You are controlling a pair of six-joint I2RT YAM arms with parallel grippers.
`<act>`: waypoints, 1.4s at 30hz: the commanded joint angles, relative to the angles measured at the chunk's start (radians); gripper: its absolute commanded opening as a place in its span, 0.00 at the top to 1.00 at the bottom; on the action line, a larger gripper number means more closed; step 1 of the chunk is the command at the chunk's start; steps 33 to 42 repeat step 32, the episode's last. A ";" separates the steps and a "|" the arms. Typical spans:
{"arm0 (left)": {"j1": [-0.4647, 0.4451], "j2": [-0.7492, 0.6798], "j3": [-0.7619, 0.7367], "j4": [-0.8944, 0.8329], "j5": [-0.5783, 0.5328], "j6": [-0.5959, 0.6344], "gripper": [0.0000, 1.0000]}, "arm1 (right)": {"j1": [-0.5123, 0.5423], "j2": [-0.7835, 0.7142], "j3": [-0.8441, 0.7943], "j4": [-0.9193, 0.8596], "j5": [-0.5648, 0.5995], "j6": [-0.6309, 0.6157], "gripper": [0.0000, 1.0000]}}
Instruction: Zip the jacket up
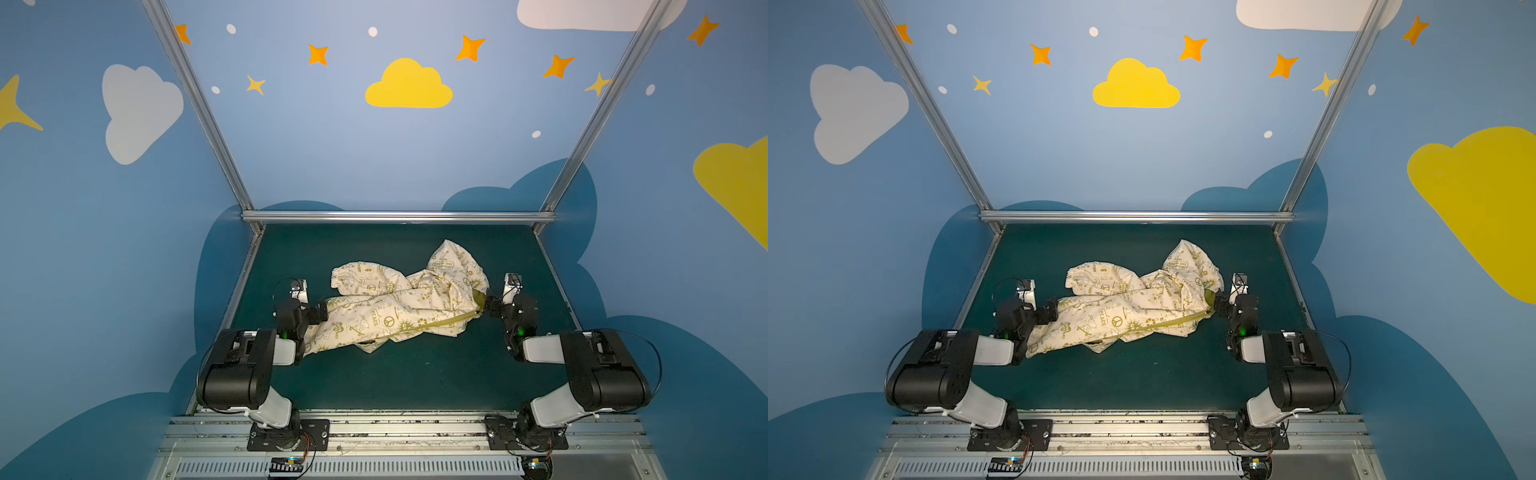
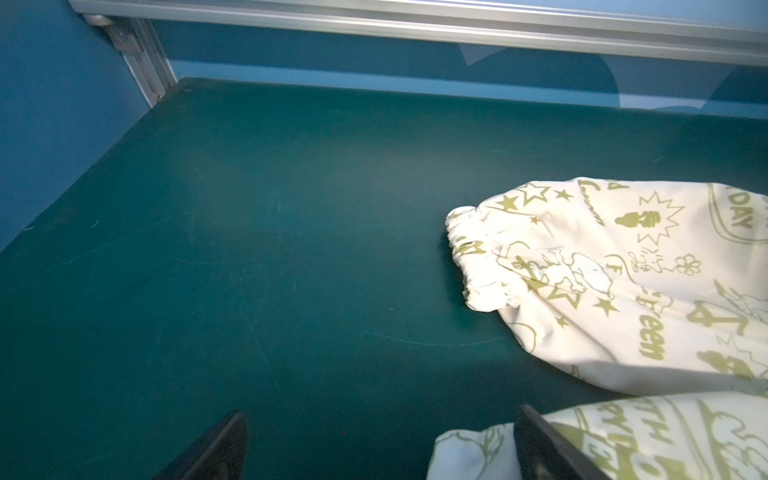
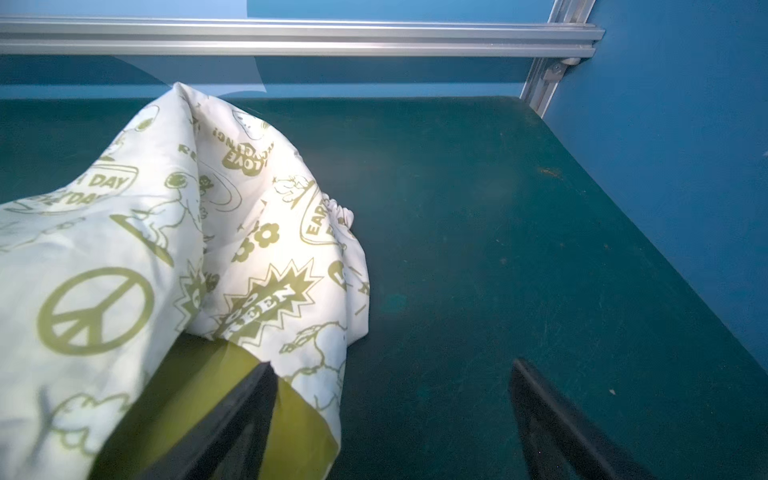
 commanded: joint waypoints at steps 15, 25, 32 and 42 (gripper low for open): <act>-0.009 -0.027 0.074 -0.060 -0.075 0.015 0.01 | -0.024 -0.012 0.027 -0.058 -0.046 0.010 0.12; -0.009 -0.028 0.071 -0.060 -0.075 0.015 0.01 | -0.024 -0.010 0.029 -0.057 -0.047 0.009 0.12; -0.009 -0.029 0.069 -0.054 -0.077 0.014 0.01 | -0.027 -0.010 0.031 -0.058 -0.051 0.010 0.12; -0.009 -0.029 0.069 -0.054 -0.077 0.014 0.01 | -0.027 -0.010 0.031 -0.058 -0.051 0.010 0.12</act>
